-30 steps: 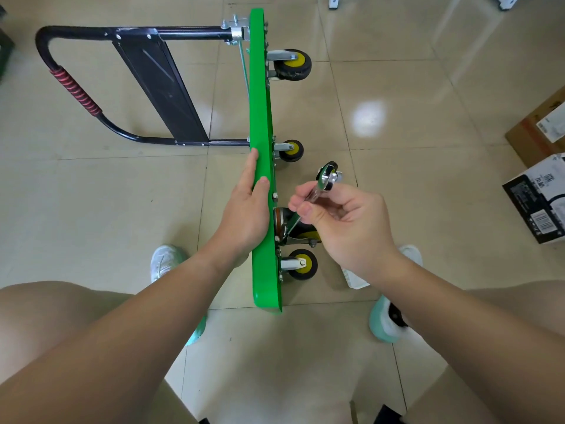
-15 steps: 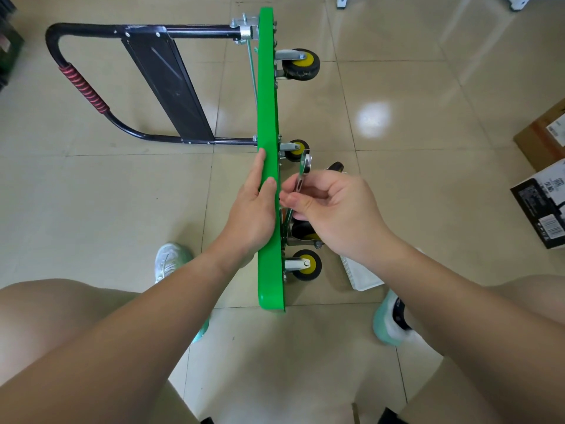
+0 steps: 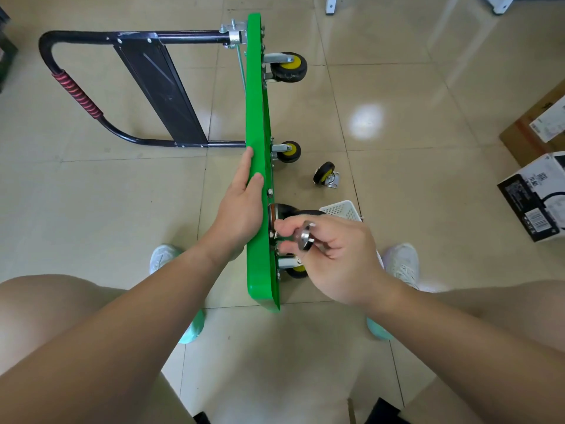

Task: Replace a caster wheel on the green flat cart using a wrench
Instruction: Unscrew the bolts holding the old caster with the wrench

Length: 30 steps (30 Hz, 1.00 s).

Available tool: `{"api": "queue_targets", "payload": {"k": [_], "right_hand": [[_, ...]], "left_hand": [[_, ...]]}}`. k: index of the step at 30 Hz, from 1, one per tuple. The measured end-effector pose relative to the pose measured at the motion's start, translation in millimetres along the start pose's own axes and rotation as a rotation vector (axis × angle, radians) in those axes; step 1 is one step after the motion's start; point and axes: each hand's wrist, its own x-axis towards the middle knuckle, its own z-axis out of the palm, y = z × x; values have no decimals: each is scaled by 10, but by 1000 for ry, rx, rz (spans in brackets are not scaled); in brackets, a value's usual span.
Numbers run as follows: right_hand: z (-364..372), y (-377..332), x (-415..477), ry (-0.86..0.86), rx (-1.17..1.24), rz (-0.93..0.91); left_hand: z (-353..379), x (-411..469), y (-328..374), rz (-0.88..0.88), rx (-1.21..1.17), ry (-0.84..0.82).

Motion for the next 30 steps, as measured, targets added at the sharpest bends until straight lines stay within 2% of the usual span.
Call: {"api": "queue_targets", "payload": {"k": [4,7,13,20,24,30], "right_hand": [[-149,-26,69,114,148,123],[-256,-16,114,159,182,300],[-395,108,156,110,-51,609],[-464,175,114,-22,-248,852],[-518,255,92,61,-195,985],[-703,394,10,205,43,1175]], "left_hand": [[16,-14,8,5,3,-2],[19,-8,5,-5,3,-10],[21,8,-26,-20,-2,-10],[15,0,3,-31,-11,-27],[15,-2,3,-21,-8,-14],[9,2,0,-25,-5,-25]]}}
